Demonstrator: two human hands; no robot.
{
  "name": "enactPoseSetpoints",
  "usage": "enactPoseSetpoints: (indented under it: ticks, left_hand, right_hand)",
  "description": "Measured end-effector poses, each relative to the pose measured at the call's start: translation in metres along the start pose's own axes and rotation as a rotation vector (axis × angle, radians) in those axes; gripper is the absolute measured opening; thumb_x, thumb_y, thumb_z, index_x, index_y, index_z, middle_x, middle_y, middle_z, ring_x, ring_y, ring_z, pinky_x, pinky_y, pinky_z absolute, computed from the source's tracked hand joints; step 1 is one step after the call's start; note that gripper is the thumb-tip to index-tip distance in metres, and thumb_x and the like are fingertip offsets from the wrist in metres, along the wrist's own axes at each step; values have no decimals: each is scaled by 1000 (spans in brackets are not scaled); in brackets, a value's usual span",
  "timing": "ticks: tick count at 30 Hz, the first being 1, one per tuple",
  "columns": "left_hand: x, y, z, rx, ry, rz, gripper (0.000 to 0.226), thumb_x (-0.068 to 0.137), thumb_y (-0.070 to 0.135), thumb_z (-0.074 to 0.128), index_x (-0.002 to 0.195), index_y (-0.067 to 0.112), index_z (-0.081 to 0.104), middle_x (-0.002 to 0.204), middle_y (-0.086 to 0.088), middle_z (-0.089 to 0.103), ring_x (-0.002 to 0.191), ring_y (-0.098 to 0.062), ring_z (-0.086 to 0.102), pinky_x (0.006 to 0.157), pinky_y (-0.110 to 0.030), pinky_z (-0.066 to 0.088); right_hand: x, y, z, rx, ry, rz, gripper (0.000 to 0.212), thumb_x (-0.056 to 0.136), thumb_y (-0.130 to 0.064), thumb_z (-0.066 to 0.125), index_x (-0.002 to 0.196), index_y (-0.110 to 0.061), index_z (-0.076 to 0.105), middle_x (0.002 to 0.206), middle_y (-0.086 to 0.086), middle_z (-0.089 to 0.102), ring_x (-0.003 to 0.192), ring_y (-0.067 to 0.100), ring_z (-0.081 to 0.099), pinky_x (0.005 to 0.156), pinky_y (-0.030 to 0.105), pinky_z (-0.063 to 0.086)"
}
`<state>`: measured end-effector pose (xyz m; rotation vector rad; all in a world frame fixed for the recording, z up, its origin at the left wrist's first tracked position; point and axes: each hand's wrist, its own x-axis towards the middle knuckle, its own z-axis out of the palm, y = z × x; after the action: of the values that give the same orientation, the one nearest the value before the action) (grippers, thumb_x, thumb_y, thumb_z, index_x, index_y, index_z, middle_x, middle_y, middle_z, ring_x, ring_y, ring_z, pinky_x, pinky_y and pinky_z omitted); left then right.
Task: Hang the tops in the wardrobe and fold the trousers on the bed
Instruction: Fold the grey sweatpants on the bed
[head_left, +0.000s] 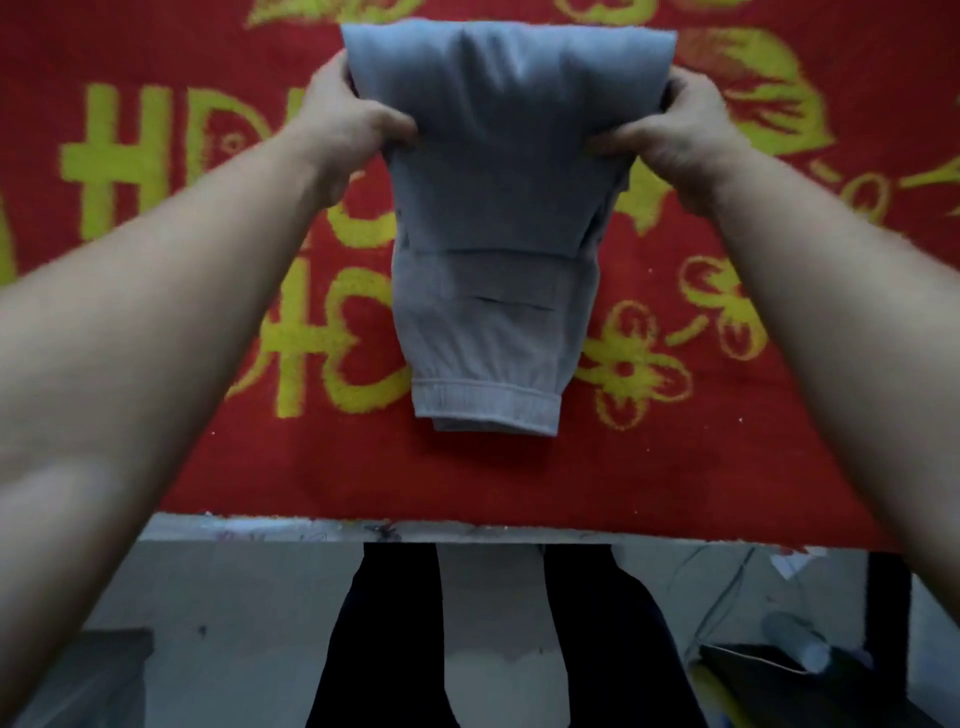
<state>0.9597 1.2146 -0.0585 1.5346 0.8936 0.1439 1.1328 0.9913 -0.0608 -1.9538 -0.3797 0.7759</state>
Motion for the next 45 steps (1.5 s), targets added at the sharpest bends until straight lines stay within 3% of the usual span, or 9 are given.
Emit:
enactPoseSetpoints:
  ticks: [6, 9, 16, 21, 25, 30, 37, 41, 45]
  left_hand:
    - [-72, -41, -10, 23, -2, 33, 58, 62, -10, 79, 116, 8, 66, 110, -7, 71, 98, -15, 67, 86, -38, 58]
    - [-121, -90, -6, 250, 12, 157, 32, 66, 0, 77, 95, 14, 71, 97, 1, 68, 90, -8, 61, 77, -31, 52]
    - [-208, -185, -2, 893, -68, 189, 63, 71, -10, 54, 126, 19, 66, 134, -20, 49, 121, -39, 49, 86, -47, 52]
    - [-190, -167, 12, 886, 215, 376, 26, 87, 15, 50, 101, 17, 72, 137, -17, 51, 128, -38, 45, 99, -48, 41]
    - [-168, -162, 47, 1076, 88, 354, 52, 101, 43, 38, 150, 26, 37, 162, -16, 18, 150, -33, 14, 117, -55, 17]
    - [-145, -203, 75, 1226, -30, 169, 69, 99, 62, 25, 157, 32, 5, 163, -19, -4, 151, -34, -4, 116, -62, 16]
    - [-137, -192, 68, 1156, -118, 147, 69, 98, 60, 31, 157, 32, 8, 163, -17, -9, 151, -33, -8, 114, -55, 25]
    - [-154, -180, 62, 922, 71, 184, 72, 97, 52, 46, 155, 18, 22, 163, -19, 5, 150, -31, 9, 118, -44, 20]
    - [-164, -188, 58, 305, 267, -299, 93, 79, 57, 69, 148, 7, 31, 149, -17, 35, 138, -28, 37, 117, -36, 28]
  right_hand:
    - [-73, 43, 4, -377, 96, -104, 65, 63, -26, 93, 122, -16, 66, 116, 1, 65, 106, 13, 62, 90, 27, 50]
    - [-129, 91, 18, -405, 84, -181, 56, 65, -15, 87, 117, -20, 67, 117, 6, 55, 112, 19, 57, 97, 33, 49]
    - [-215, 163, 40, -740, -101, -216, 49, 82, -4, 45, 124, -17, 67, 137, 21, 51, 120, 42, 54, 92, 47, 52]
    - [-211, 146, 54, -610, 218, -226, 38, 80, 0, 54, 109, -16, 73, 138, 17, 52, 125, 36, 50, 102, 48, 44]
    - [-190, 136, 84, -866, 110, -152, 62, 101, -46, 42, 155, -19, 31, 163, 25, 13, 150, 40, 15, 121, 52, 17]
    - [-162, 174, 108, -1059, -73, -21, 82, 96, -69, 31, 160, -27, 2, 164, 24, -8, 151, 44, -5, 119, 60, 14]
    - [-155, 170, 99, -862, -122, 7, 86, 94, -65, 46, 160, -26, 7, 165, 20, -11, 152, 39, -10, 122, 52, 8]
    - [-165, 154, 93, -430, 113, 49, 103, 81, -51, 75, 157, -14, 17, 162, 19, 10, 152, 28, 11, 123, 31, 11]
    - [-174, 154, 90, 175, 248, 502, 90, 77, -41, 84, 147, -11, 38, 140, 6, 55, 125, 14, 56, 113, 35, 42]
